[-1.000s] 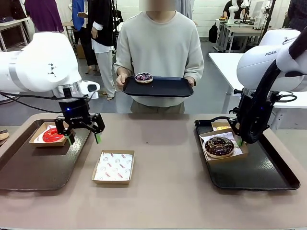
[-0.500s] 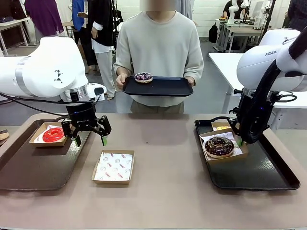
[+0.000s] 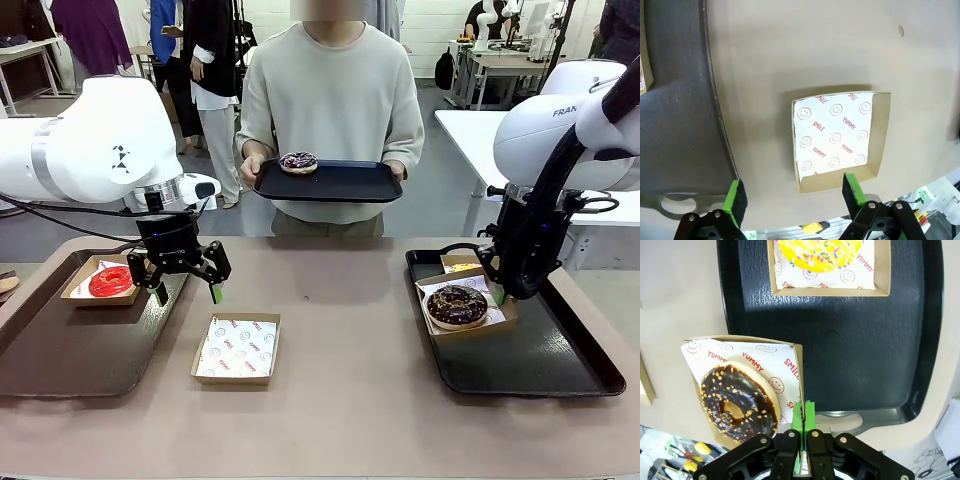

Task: Individually package the donuts and arrange them on the tray.
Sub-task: Place the picked Paper togo box on the Handle tray while simultaneously picking up another Paper togo box from the table with the other hand.

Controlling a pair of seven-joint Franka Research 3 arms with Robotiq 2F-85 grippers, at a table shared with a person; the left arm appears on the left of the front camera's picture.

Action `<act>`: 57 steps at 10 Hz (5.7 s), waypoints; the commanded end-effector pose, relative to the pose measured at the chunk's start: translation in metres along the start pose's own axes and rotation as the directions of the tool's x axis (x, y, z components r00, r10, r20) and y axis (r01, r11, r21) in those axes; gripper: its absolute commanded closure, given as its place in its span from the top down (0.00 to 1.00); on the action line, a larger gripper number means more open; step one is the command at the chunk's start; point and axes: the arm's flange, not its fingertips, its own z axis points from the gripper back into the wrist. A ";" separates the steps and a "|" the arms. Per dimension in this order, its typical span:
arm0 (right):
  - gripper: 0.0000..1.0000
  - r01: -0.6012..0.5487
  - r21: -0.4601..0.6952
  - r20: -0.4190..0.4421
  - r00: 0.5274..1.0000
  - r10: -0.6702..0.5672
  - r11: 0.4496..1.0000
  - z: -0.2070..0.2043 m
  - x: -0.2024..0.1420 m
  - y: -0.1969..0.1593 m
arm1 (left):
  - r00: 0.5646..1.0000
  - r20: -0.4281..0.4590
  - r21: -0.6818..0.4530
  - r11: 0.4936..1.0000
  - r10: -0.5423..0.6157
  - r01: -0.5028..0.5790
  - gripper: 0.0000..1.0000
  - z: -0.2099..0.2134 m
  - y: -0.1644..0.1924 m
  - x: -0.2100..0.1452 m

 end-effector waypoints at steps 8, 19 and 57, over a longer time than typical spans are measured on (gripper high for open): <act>0.01 -0.020 0.006 0.110 0.994 0.020 1.000 -0.020 -0.028 -0.038 | 0.998 0.059 0.123 0.992 0.013 -0.020 1.00 -0.028 -0.038 -0.004; 0.01 -0.010 0.064 -0.014 1.000 0.011 0.998 -0.058 -0.012 -0.054 | 0.999 0.031 0.157 0.987 0.026 -0.031 1.00 -0.060 -0.041 0.016; 1.00 -0.048 0.680 0.103 0.994 -0.030 0.731 0.031 -0.069 -0.143 | 0.998 0.032 -0.002 0.999 -0.049 0.049 0.00 0.000 -0.044 0.027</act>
